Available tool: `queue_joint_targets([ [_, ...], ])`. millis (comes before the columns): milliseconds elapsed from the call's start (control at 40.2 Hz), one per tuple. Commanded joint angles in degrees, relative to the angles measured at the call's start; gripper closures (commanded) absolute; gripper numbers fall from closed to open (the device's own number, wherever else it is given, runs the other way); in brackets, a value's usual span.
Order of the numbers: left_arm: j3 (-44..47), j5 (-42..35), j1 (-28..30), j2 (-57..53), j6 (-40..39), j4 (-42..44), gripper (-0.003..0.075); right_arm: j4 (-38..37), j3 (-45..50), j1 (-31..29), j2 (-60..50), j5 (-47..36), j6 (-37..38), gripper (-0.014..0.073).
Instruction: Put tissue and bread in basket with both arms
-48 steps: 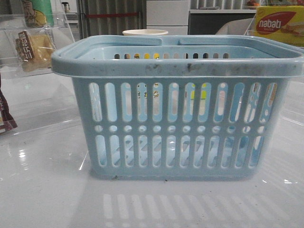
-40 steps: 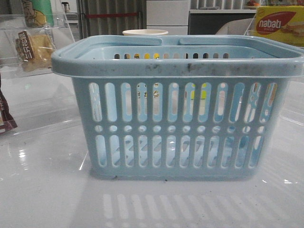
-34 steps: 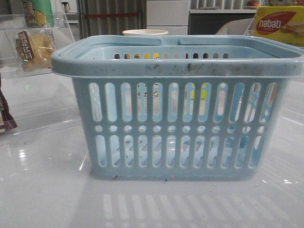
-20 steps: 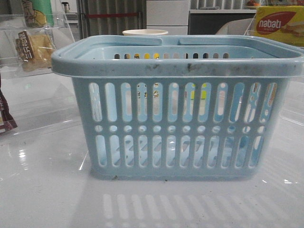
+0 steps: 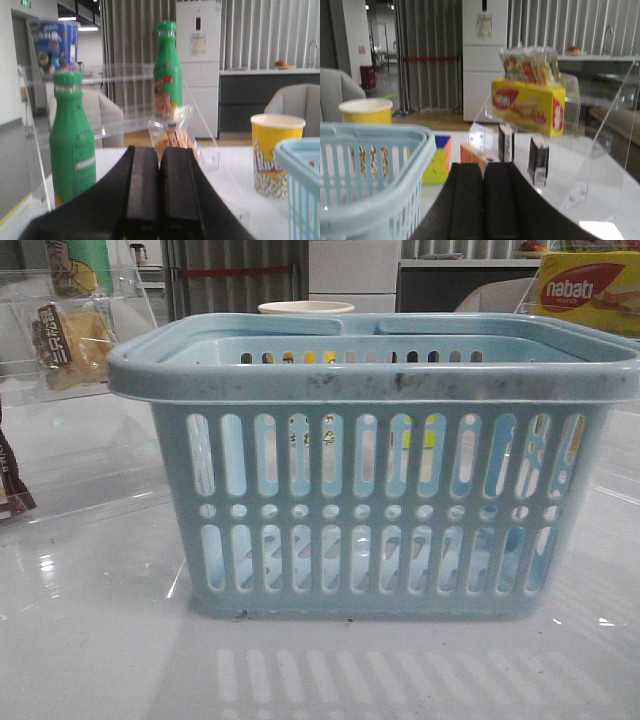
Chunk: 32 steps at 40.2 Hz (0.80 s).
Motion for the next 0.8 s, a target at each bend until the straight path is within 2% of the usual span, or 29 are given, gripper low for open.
queue_joint_targets([
  [0,-8.2,-2.0,-0.3,1.5,-0.2,-0.1,0.0627,-0.1,-8.2,-0.3,0.4,-3.0,0.0,0.0566],
  [174,-19.9,5.8,-0.3,8.7,-0.2,-0.1,0.0627,-0.1,-19.9,-0.3,6.9,4.7,0.0,0.0566],
  [398,-32.4,19.9,-0.3,20.1,-0.2,-0.1,0.0627,-0.1,-30.7,-0.3,17.0,19.6,0.0,0.0566],
  [770,-33.3,29.1,-0.3,30.5,-0.1,-0.1,0.0627,-0.1,-31.3,-0.3,28.7,31.3,0.0,0.0566],
])
